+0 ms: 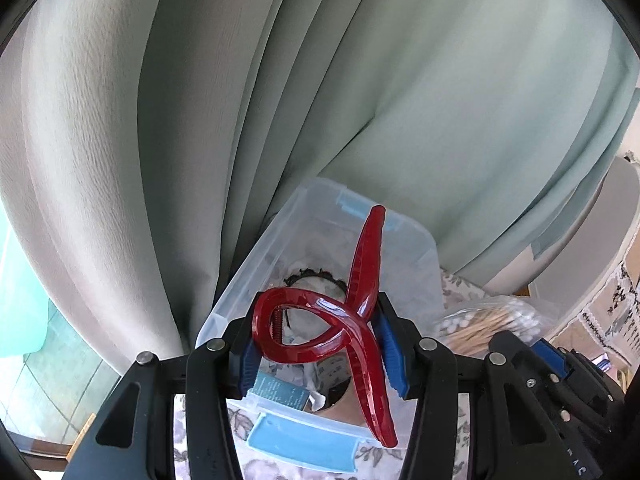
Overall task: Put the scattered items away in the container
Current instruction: 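Carry the red clip and swab bag over the clear box with both tools, then open both tools to drop the clip and swab bag into the box, then move both tools toward the white plastic clip and teal-pink bangles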
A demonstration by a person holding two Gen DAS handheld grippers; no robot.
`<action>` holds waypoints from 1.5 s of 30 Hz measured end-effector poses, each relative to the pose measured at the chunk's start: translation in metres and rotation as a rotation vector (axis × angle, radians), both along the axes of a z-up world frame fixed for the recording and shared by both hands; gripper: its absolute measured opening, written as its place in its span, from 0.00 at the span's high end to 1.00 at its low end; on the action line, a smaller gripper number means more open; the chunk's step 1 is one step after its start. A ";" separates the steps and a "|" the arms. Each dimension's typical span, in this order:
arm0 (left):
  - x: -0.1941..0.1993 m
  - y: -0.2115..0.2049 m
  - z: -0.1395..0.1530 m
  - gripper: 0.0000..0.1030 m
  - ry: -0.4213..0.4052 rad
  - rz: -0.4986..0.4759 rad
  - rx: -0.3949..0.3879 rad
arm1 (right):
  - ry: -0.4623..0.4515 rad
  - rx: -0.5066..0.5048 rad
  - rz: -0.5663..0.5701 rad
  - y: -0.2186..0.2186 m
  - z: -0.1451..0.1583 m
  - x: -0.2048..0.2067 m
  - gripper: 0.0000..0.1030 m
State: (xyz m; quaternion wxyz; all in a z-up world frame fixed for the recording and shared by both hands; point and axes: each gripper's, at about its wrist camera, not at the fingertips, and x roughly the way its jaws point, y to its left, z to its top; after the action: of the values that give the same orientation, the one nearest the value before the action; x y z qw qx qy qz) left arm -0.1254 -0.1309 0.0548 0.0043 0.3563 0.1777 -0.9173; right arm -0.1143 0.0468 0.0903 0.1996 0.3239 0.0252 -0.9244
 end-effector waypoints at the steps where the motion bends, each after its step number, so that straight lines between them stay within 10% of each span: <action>1: 0.000 0.000 -0.001 0.49 -0.003 -0.001 -0.001 | -0.006 0.005 0.003 -0.002 -0.002 -0.001 0.75; 19: 0.003 -0.013 -0.004 0.27 -0.010 0.012 0.017 | -0.047 0.056 0.018 -0.014 -0.021 -0.006 0.70; 41: 0.004 0.006 0.009 0.05 0.030 0.019 -0.032 | -0.024 0.004 -0.056 0.024 -0.012 0.010 0.00; 45: 0.007 0.013 0.015 0.05 0.042 0.012 -0.042 | -0.012 -0.024 -0.080 0.039 -0.008 0.015 0.00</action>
State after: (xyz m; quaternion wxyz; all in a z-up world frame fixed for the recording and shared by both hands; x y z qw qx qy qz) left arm -0.1187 -0.1181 0.0696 0.0137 0.3358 0.1607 -0.9280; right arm -0.0991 0.0855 0.0825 0.1665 0.3276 -0.0003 -0.9300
